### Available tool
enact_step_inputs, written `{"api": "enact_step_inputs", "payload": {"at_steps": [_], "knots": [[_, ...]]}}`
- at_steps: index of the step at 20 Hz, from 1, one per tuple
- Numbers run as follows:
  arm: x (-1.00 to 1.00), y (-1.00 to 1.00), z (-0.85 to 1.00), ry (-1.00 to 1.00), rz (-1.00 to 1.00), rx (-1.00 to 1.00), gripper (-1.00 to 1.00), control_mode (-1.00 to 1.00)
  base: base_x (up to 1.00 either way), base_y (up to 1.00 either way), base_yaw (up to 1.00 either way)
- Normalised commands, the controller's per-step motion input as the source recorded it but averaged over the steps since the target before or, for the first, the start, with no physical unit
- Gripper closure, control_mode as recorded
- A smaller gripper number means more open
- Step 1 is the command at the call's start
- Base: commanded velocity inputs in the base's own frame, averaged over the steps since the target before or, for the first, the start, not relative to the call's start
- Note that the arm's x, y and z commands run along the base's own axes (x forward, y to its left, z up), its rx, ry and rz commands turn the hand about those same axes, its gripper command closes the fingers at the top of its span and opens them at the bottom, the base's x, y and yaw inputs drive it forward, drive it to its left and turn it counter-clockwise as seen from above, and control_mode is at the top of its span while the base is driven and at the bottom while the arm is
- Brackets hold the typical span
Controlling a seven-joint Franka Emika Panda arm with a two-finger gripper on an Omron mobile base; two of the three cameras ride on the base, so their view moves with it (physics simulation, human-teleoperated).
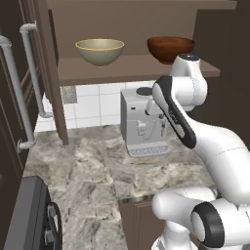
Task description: Pick up the bowls from the cabinet and place each bowl in front of a stool on the dining counter.
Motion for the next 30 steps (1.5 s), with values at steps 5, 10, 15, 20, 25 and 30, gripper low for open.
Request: {"api": "enact_step_inputs", "payload": {"at_steps": [5,10,15,20,25,30], "knots": [[0.0,-0.02,0.0,0.01,0.01,0.0,-1.0,-1.0,0.0,0.0,0.0],[-0.02,-0.01,0.0,-0.06,0.0,-0.25,-1.0,-1.0,0.0,0.0,0.0],[-0.01,0.0,0.19,-0.09,0.0,-0.42,-1.0,-1.0,0.0,0.0,0.0],[-0.15,-0.05,0.76,-0.07,0.0,-0.25,-1.0,-1.0,0.0,0.0,0.0],[-0.05,-0.22,0.59,-0.06,0.04,-0.24,-1.0,-1.0,0.0,0.0,0.0],[0.0,-0.07,0.31,-0.03,0.07,-0.33,-1.0,-1.0,0.0,0.0,0.0]]}}
